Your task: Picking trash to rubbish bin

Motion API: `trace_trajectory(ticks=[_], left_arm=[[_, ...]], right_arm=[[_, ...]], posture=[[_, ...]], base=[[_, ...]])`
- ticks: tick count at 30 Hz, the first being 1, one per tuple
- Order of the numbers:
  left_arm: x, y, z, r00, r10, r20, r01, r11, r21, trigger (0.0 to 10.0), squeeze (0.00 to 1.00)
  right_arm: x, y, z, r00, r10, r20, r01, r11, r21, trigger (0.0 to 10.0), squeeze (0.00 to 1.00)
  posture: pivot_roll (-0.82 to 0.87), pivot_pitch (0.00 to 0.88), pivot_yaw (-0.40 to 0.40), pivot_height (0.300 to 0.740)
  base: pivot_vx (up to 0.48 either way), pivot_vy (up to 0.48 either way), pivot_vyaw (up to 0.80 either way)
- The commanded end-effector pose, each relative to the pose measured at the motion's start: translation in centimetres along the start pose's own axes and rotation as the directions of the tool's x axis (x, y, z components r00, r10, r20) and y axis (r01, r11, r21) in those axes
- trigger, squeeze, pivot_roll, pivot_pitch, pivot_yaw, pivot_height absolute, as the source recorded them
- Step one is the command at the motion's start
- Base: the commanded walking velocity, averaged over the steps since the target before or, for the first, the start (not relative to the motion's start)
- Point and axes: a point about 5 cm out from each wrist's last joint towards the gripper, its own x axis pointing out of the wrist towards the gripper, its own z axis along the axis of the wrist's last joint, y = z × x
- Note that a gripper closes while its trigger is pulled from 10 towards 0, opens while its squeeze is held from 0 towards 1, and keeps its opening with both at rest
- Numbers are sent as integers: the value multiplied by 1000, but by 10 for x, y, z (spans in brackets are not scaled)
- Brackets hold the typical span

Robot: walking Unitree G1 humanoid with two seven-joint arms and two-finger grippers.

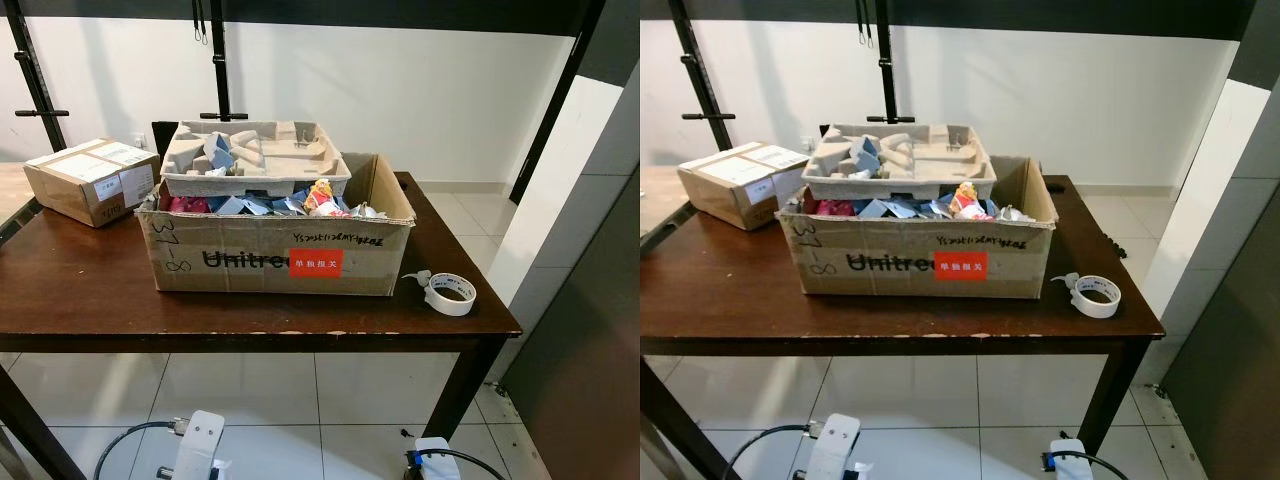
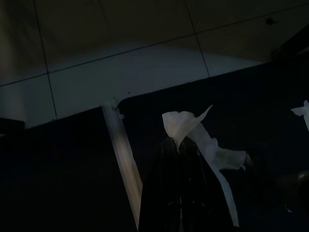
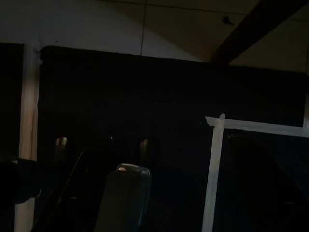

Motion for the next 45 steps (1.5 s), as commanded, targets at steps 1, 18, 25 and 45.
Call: trace_trajectory(ticks=[1,18,25,45], left_arm=[[-3,5,-6,1000,5,-14,-5,1000,20,10000,0],[-10,5,-34,990,54,-133,-61,997,-48,10000,0],[-8,5,-30,992,66,-111,-78,991,-106,10000,0],[-6,3,-25,993,63,-96,-77,985,-155,10000,0]], right_arm=[[-1,-1,-5,1000,3,-14,-3,1000,0,10000,0],[-2,5,-16,998,25,-57,-27,999,-28,10000,0],[-2,5,-15,998,21,-58,-23,1000,-21,10000,0],[-2,3,-15,998,21,-56,-22,999,-23,10000,0]], posture=[[13,0,-13,740],[16,0,-13,740],[11,0,-12,740],[7,0,-16,740]], base=[[0,0,0],[0,0,0],[0,0,0],[-52,0,0]])
